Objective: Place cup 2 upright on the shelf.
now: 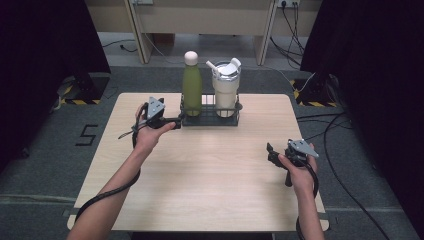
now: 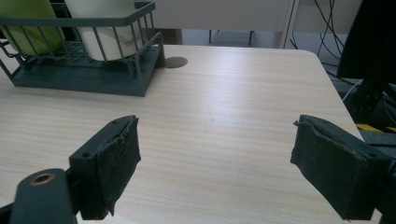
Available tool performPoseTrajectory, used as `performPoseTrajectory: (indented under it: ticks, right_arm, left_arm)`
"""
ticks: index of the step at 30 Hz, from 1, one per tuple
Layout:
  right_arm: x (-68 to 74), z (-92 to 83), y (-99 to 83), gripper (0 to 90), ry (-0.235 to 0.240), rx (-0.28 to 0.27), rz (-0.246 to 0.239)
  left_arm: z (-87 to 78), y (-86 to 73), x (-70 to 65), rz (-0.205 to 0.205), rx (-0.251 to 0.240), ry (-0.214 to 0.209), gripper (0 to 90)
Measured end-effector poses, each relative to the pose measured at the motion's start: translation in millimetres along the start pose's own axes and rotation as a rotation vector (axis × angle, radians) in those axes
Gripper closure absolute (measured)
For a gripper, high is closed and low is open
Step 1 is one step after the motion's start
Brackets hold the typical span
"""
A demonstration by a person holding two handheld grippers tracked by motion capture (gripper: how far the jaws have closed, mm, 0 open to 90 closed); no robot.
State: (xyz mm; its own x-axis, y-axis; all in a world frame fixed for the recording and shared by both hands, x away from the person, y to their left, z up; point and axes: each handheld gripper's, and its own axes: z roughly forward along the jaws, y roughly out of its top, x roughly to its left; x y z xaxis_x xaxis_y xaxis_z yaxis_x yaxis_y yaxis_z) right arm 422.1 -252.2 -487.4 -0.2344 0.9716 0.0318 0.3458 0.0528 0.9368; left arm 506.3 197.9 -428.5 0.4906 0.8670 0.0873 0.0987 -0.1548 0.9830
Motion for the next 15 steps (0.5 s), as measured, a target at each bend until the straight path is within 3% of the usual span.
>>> performPoseTrajectory:
  ticks: [15]
  right_arm:
    - [2.7, 0.8, -0.1, 14.9, 0.003, 0.004, -0.004]
  left_arm:
    - [-24.4, -15.7, -0.4, -0.004, 0.009, 0.003, 3.4]
